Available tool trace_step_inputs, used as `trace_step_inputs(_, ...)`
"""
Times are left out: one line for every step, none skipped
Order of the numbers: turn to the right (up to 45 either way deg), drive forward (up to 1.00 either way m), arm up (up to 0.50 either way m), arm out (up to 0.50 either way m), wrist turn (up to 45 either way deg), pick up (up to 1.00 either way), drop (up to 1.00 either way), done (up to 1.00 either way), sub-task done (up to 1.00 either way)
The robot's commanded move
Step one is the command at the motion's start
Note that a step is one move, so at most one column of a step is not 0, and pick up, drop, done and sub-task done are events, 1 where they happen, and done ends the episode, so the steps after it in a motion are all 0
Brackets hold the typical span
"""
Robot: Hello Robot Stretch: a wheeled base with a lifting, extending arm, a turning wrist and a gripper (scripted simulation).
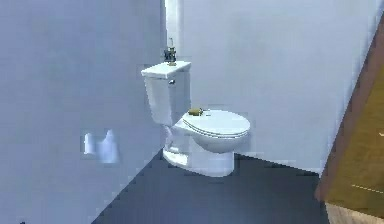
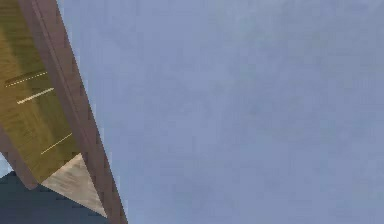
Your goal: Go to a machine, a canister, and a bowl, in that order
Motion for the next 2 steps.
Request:
trace_step_inputs(0.0, 0.1, 0.0, 0.0, 0.0, 0.0, 0.0, 0.0, 0.0)
trace_step_inputs(42.0, 0.0, 0.0, 0.0, 0.0, 0.0, 0.0, 0.0, 0.0)
